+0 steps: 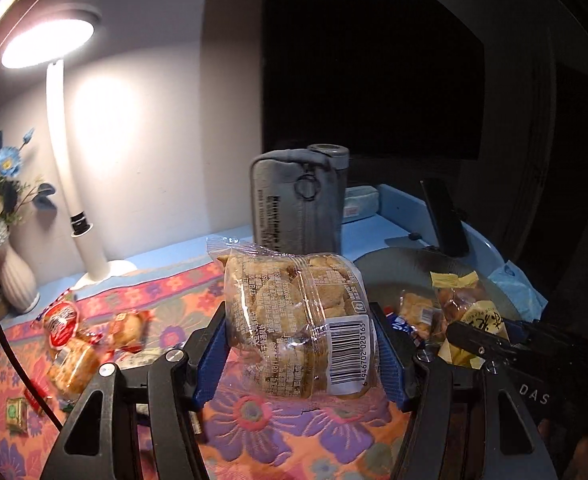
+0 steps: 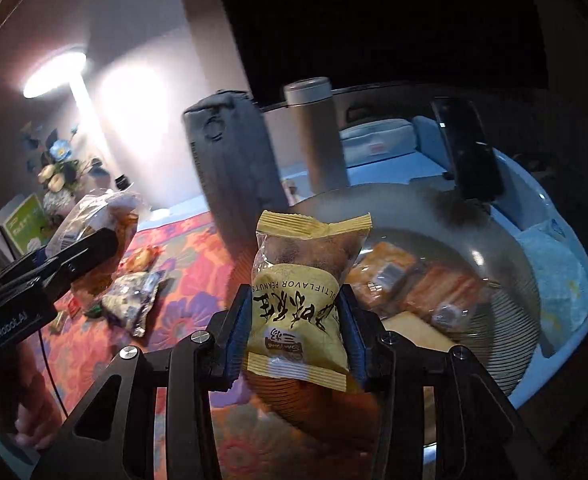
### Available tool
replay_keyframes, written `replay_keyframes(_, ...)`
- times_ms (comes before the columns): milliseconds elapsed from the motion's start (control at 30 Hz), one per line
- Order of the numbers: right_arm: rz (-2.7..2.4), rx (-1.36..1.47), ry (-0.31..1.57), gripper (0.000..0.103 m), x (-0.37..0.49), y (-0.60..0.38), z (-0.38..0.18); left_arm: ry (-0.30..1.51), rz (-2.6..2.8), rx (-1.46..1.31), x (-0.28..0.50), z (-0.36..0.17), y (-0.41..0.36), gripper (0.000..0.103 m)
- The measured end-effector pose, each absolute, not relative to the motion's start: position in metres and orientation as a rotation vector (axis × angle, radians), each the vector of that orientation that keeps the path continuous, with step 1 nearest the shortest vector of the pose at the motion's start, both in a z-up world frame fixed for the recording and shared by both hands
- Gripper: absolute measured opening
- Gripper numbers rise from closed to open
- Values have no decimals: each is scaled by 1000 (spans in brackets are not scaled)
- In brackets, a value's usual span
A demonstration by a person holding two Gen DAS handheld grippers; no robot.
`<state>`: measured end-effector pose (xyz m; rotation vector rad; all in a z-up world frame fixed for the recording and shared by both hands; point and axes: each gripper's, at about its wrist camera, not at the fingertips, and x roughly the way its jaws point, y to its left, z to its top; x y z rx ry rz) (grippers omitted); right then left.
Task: Organize snacks
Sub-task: 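Lower both snacks onto the glass plate and open both grippers, then return both grippers to the snacks on the bed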
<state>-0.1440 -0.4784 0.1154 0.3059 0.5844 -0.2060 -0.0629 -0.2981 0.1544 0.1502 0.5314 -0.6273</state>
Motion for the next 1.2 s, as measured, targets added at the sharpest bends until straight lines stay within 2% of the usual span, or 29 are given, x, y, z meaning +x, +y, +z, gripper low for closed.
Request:
replay_keyframes(400,-308,409,579,41,-141,-559,114,601,-747,235,-53,141,-400,62)
replay_keyframes(667,-268,473,611,43,-123,-574,105,638,-791,256,-46,131,-432,64)
replay_keyframes(733,-251,499,619,48,-124,-577,103,641,-793,250,-43,132,-431,67)
replay_keyframes(800,-249,519,611,57,-128,-580,102,640,-790,235,-42,134,-427,72)
replay_keyframes(1200,-209,518,602,57,-138,-556,111,639,-727,151,-42,142,-364,72)
